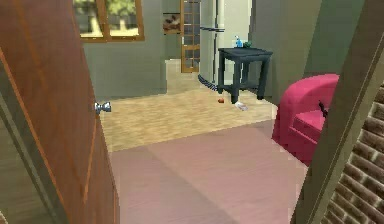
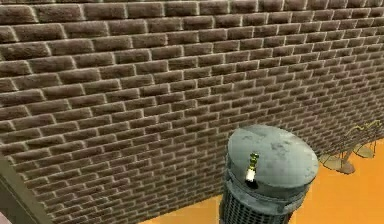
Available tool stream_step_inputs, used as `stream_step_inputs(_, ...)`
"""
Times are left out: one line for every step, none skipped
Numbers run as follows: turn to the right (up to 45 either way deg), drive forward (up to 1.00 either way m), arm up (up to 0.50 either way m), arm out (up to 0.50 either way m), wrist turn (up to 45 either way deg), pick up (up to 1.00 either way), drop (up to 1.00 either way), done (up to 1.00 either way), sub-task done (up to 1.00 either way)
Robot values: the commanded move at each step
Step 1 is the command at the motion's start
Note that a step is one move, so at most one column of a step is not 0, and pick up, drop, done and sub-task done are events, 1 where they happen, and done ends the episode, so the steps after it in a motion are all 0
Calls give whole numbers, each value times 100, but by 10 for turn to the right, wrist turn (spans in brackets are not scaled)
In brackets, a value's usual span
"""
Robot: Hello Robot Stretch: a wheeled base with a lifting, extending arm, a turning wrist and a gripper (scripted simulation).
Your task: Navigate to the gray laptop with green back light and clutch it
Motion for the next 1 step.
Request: stream_step_inputs(90, 0, 0, 0, 0, 0, 0, 0, 0)
